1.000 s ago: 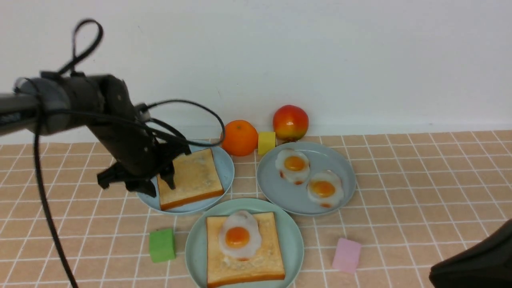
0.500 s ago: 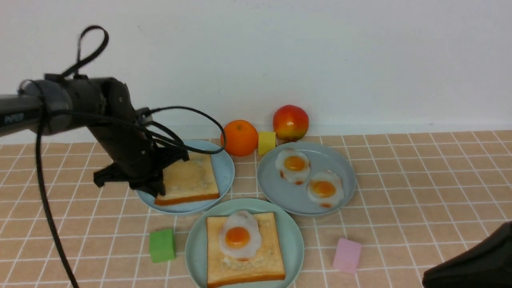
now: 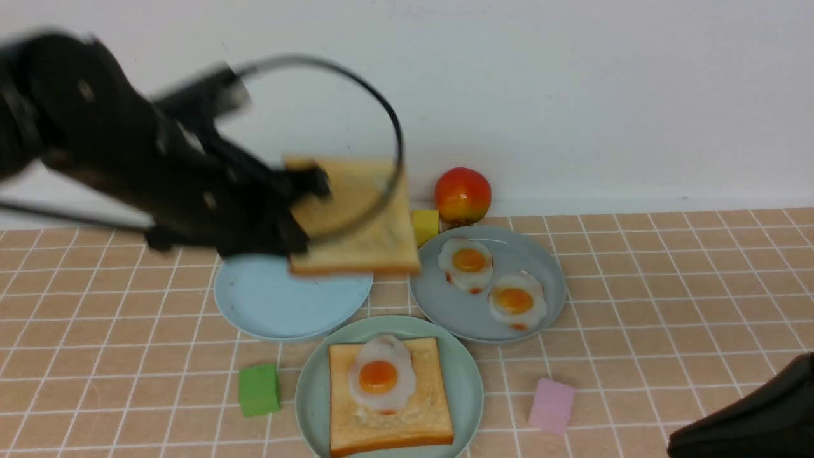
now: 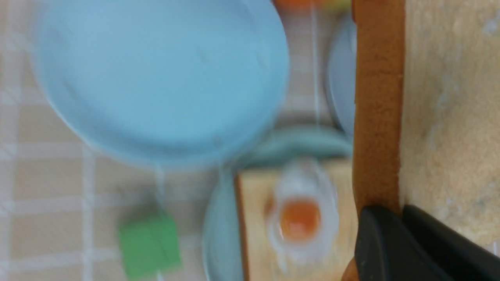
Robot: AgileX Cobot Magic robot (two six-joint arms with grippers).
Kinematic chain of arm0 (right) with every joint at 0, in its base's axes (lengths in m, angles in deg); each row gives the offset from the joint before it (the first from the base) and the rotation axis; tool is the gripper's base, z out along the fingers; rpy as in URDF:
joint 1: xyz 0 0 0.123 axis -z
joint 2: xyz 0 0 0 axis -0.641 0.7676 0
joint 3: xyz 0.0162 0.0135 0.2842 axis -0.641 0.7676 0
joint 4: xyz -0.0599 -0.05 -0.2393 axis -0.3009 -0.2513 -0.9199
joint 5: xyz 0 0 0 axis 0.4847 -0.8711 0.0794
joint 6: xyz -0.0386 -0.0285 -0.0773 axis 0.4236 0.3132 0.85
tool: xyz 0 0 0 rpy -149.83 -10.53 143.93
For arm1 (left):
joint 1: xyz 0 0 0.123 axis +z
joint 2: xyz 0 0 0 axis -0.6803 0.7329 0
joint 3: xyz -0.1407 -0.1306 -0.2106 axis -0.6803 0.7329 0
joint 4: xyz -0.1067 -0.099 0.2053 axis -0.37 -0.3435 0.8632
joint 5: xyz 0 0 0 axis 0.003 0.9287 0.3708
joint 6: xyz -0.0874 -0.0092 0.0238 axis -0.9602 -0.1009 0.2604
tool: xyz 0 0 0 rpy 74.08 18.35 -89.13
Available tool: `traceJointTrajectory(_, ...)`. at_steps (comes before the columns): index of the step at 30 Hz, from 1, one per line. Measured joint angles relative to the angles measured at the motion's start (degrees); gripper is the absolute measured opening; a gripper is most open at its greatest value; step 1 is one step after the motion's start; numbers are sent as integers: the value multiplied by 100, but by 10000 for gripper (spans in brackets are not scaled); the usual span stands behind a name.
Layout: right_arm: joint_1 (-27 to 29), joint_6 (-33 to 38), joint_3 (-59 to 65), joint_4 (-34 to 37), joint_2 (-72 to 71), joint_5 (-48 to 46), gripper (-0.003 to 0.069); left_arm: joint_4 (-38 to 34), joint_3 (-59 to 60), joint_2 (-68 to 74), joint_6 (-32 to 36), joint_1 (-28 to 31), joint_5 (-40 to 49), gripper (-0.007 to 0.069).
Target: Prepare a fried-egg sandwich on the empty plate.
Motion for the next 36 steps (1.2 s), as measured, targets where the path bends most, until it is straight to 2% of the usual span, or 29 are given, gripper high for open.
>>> traceJointTrajectory(5,0,0,-1,0,0,15,8,-282,1065,290,-60,-447,-741,4)
traceJointTrajectory(13,0,0,-1,0,0,15,16,-456,1225,907,-85,-486,-1019,16)
traceJointTrajectory(18,0,0,-1,0,0,15,22,-457,1225,948,-85,-486,-957,73)
traceJointTrajectory(24,0,-163,2,-336,0,179,30,-452,1219,929,-85,-486,-695,243)
traceJointTrajectory(26,0,-448,2,-634,-21,514,35,-452,1219,779,-1,-486,-540,330)
traceJointTrajectory(27,0,-471,2,-634,-27,514,35,-452,1219,761,10,-486,-532,342)
traceJointTrajectory(30,0,-994,47,-1242,-137,985,40,-452,1219,336,233,-486,-494,402)
traceJointTrajectory(34,0,-1987,706,-1828,-669,1801,45,-447,1219,-640,681,-486,-425,412)
traceJointTrajectory(36,0,-2226,1132,-1901,-1032,2101,47,-415,1219,-1047,789,-486,-331,396)
